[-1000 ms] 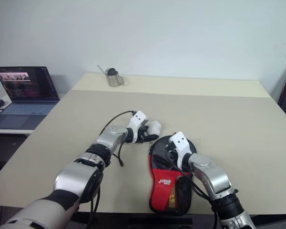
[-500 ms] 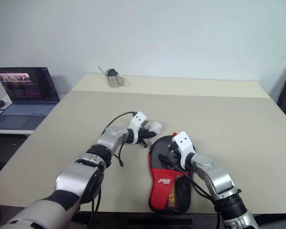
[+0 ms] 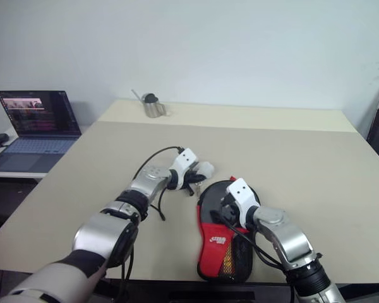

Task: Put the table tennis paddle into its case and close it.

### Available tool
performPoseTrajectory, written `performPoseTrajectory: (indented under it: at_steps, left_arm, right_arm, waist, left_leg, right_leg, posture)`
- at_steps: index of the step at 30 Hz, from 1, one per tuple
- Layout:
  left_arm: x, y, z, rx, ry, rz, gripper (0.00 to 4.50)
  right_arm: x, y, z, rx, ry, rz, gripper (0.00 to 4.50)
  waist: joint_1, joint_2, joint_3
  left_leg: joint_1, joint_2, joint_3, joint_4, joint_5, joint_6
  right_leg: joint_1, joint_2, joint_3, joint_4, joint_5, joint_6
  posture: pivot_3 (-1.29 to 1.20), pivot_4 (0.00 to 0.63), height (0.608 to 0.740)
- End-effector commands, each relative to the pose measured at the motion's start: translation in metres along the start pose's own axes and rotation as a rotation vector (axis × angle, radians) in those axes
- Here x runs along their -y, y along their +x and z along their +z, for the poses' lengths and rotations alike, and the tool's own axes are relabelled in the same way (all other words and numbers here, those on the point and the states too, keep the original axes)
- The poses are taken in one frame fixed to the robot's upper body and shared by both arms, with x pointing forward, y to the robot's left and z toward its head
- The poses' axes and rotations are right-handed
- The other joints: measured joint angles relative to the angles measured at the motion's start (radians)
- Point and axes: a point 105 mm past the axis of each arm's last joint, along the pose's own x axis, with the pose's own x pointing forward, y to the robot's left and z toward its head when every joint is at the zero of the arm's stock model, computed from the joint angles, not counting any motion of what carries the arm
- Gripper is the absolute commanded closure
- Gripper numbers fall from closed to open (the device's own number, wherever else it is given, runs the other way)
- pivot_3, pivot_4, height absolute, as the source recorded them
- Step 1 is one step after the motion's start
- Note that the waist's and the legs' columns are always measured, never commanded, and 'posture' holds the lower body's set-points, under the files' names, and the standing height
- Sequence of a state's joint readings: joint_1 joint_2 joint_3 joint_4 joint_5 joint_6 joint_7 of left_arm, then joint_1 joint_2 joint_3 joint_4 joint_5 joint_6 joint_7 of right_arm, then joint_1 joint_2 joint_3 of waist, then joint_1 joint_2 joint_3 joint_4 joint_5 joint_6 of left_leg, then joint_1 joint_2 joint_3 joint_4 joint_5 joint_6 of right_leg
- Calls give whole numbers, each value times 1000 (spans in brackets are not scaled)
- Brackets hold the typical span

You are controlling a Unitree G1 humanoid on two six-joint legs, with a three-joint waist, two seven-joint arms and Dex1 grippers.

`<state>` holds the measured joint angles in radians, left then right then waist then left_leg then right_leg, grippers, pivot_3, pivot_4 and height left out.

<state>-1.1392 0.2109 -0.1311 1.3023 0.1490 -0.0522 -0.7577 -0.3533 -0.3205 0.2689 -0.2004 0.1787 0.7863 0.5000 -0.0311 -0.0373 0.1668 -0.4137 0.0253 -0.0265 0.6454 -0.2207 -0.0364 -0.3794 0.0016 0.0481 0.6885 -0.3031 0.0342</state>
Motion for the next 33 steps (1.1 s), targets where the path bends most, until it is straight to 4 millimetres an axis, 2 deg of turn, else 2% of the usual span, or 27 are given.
performPoseTrajectory:
  at_steps: [1, 5, 8, 9, 15, 22, 33]
  left_arm:
    - [-7, 1, 29, 54, 105, 43, 4427]
    - [0, 10, 51, 85, 169, 54, 4427]
    - [5, 14, 56, 72, 262, 48, 4427]
    - [6, 15, 57, 67, 293, 48, 4427]
    - [14, 25, 73, 60, 454, 105, 4427]
    - [21, 33, 106, 114, 576, 200, 4427]
    - [39, 45, 114, 118, 668, 228, 4427]
  right_arm:
    - [-25, 4, -57, -218, 112, 71, 0]
    - [-18, 2, -72, -257, 142, 22, 0]
    - [-20, 1, -76, -264, 162, 0, 0]
    - [-21, 1, -76, -263, 166, -3, 0]
    - [-32, -8, -82, -270, 209, -23, 0]
    - [-42, -17, -84, -275, 246, -46, 0]
    - [-52, -24, -84, -284, 263, -55, 0]
  waist:
    - [0, 0, 0]
    - [0, -1, -1]
    - [0, -1, -3]
    - [0, -1, -3]
    - [5, -2, -10]
    - [5, -2, -10]
    - [5, -2, -10]
  left_leg:
    - [0, 0, 0, 0, 0, 0]
    - [0, 0, 0, 0, 0, 0]
    - [4, 0, 0, 0, 0, 0]
    - [6, 0, 0, -1, 0, 0]
    - [7, 0, -1, -2, 0, 0]
    - [7, 0, -2, -2, 0, 0]
    - [7, 0, -1, -3, 0, -1]
  right_leg:
    - [0, 0, 0, 0, 0, 0]
    - [1, 0, 0, 0, 0, 0]
    - [5, 0, -1, -2, 0, 1]
    - [7, 0, -1, -3, -3, 4]
    - [11, 0, -2, -7, -3, 5]
    - [11, 0, -2, -7, -3, 5]
    - [11, -1, -2, -8, -3, 5]
  posture:
    - [0, 150, 740]
    - [0, 150, 740]
    - [0, 150, 740]
    - [0, 150, 740]
    - [0, 150, 740]
    - [0, 150, 740]
    - [0, 150, 740]
